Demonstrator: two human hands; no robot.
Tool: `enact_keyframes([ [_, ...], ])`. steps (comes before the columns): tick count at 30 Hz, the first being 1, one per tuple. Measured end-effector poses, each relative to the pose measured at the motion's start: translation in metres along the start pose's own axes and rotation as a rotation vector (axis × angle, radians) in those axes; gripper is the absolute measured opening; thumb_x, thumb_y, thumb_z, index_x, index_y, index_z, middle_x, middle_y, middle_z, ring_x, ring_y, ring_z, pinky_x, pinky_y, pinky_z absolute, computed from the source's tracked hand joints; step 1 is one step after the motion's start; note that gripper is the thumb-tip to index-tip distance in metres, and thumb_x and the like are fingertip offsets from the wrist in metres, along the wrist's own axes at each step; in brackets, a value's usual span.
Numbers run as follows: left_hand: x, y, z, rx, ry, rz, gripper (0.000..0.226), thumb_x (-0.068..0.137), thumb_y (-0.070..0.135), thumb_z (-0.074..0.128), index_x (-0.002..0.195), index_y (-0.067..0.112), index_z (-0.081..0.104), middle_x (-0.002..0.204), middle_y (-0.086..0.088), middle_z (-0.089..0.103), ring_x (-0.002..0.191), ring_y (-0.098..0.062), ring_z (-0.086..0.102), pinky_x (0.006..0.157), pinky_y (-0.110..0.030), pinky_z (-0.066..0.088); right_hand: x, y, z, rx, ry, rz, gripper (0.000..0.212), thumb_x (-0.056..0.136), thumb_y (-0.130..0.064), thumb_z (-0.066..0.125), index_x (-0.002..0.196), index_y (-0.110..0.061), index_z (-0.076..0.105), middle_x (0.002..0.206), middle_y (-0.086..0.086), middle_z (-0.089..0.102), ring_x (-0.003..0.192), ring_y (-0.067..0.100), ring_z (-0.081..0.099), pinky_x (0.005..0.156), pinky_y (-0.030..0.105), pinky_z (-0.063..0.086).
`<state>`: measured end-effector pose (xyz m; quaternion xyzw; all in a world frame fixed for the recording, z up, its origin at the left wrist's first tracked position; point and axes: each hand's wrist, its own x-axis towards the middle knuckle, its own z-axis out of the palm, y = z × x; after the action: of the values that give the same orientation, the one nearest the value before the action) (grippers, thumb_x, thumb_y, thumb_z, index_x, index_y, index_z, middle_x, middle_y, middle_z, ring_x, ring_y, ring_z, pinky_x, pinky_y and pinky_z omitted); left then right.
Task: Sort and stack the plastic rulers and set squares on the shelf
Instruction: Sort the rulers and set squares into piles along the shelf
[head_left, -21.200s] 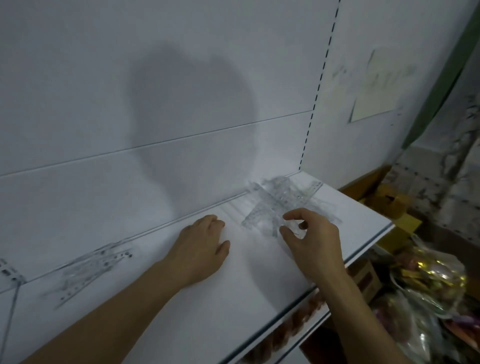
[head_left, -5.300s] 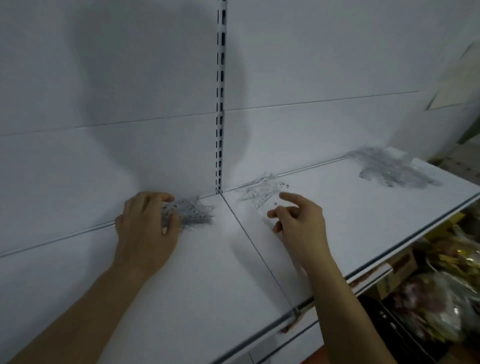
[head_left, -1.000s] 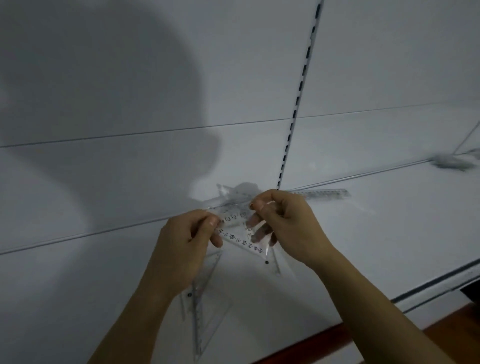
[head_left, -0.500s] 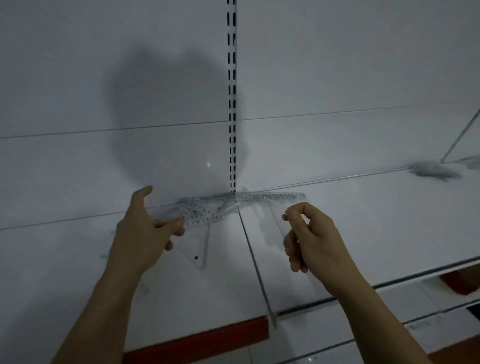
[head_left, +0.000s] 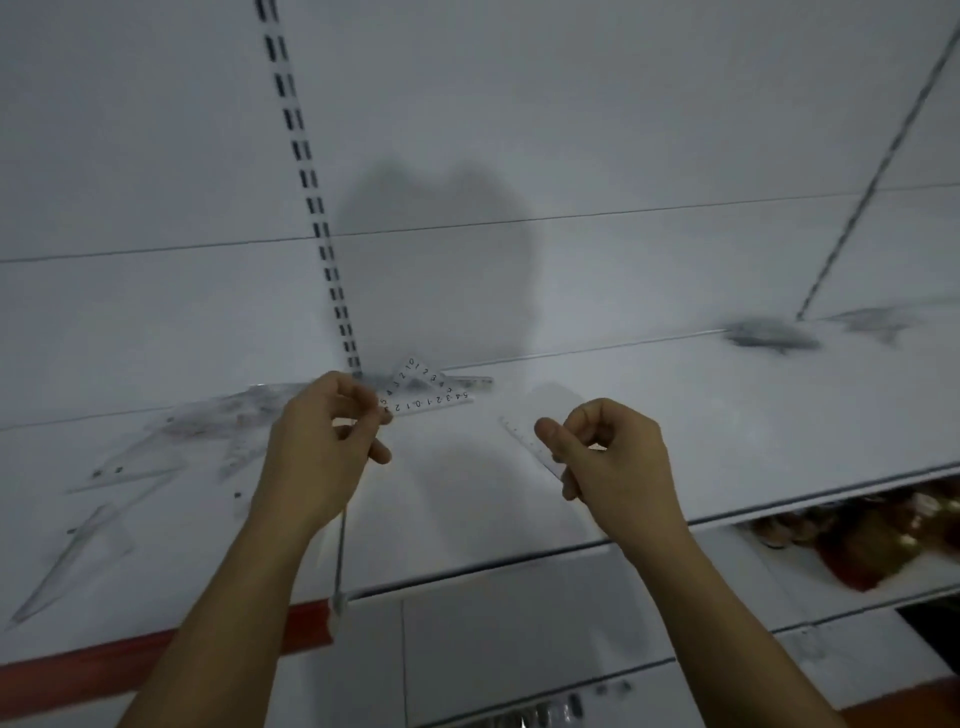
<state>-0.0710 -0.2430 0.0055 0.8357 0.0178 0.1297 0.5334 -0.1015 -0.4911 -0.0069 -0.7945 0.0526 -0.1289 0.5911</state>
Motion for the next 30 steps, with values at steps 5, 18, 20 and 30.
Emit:
enact_keyframes([
  [5, 0.003, 0.042, 0.083, 0.020, -0.134, 0.140, 0.017, 0.093, 0.003, 0.062, 0.086, 0.018, 0.065, 0.086, 0.007, 0.074, 0.058, -0.014, 0.070, 0.068, -0.055, 0.058, -0.011, 0.033, -0.079, 0.134, 0.123, 0.073, 0.031, 0.094, 0.003, 0.057, 0.111, -0.022, 0.064, 0.103, 0.001, 0.067, 0.064, 0.024, 0.072, 0.051, 0.035, 0.054],
  [18, 0.032, 0.150, 0.331, -0.057, -0.515, 0.364, 0.014, 0.084, 0.016, 0.077, 0.084, 0.021, 0.064, 0.079, 0.004, 0.074, 0.050, -0.018, 0.067, 0.057, -0.029, 0.048, -0.023, 0.085, -0.256, 0.422, 0.585, 0.125, 0.028, 0.090, 0.005, 0.065, 0.117, -0.002, 0.060, 0.080, 0.024, 0.072, 0.073, 0.037, 0.073, 0.068, 0.046, 0.063],
  [20, 0.045, 0.159, 0.350, -0.070, -0.516, 0.357, 0.016, 0.083, 0.017, 0.077, 0.084, 0.022, 0.062, 0.078, 0.004, 0.074, 0.050, -0.017, 0.066, 0.055, -0.028, 0.046, -0.004, 0.087, -0.263, 0.416, 0.587, 0.166, 0.016, 0.091, 0.002, 0.067, 0.106, 0.007, 0.063, 0.078, 0.025, 0.071, 0.070, 0.039, 0.072, 0.066, 0.055, 0.061],
  [30, 0.107, 0.137, 0.449, -0.116, -0.382, 0.221, 0.015, 0.084, 0.017, 0.077, 0.084, 0.019, 0.061, 0.078, 0.004, 0.072, 0.059, -0.013, 0.067, 0.052, -0.021, 0.044, 0.081, 0.105, -0.305, 0.075, 0.515, 0.261, 0.015, 0.097, -0.018, 0.064, 0.093, -0.004, 0.066, 0.066, 0.012, 0.070, 0.052, 0.029, 0.066, 0.043, 0.028, 0.049],
])
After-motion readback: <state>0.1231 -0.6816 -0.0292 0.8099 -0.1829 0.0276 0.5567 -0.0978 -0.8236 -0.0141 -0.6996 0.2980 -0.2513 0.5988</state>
